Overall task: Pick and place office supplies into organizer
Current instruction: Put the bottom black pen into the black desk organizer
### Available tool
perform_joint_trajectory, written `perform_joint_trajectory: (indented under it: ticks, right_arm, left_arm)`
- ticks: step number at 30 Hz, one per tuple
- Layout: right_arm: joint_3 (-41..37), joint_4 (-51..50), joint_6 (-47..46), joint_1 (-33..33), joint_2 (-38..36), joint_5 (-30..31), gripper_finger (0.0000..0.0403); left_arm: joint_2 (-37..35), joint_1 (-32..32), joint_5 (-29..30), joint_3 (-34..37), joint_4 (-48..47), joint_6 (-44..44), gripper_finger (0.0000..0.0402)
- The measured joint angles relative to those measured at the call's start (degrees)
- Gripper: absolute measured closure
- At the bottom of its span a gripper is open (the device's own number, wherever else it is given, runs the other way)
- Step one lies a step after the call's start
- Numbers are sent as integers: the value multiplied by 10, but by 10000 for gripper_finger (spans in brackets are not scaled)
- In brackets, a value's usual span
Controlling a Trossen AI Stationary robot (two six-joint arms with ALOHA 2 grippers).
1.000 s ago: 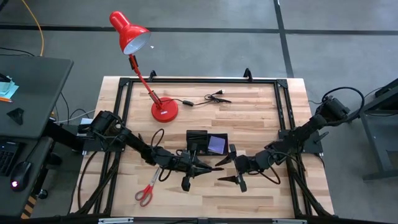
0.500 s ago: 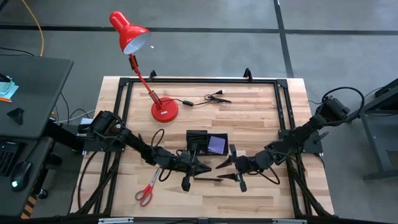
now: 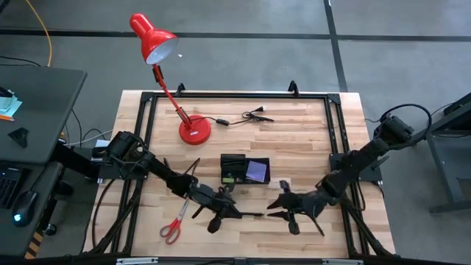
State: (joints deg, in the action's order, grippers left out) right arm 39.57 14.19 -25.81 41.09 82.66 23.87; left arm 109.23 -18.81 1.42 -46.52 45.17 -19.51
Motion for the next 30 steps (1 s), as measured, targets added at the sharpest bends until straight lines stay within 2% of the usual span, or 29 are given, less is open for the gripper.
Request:
perform_joint_trajectory:
  ticks: [6, 10, 16, 21, 24, 30]
  right_arm:
    - [-1, -135, -166, 64, 18, 94, 272]
    - [-1, -139, -229, 88, 64, 138, 252]
    - [-1, -112, -232, 99, 132, 180, 245]
    - [-1, -95, -232, 101, 154, 223, 246]
    - [-1, -92, -232, 101, 156, 227, 245]
    - [-1, -89, -218, 101, 156, 228, 247]
  left_arm:
    - [0, -8, 36, 0, -86, -1, 335]
    - [14, -14, 43, 0, -103, -1, 288]
    - [56, -19, 77, 0, -76, -9, 249]
    - [85, -18, 127, 0, -36, -14, 246]
    - [101, -19, 149, -1, -30, -15, 246]
    - [143, -29, 165, 0, 48, -1, 246]
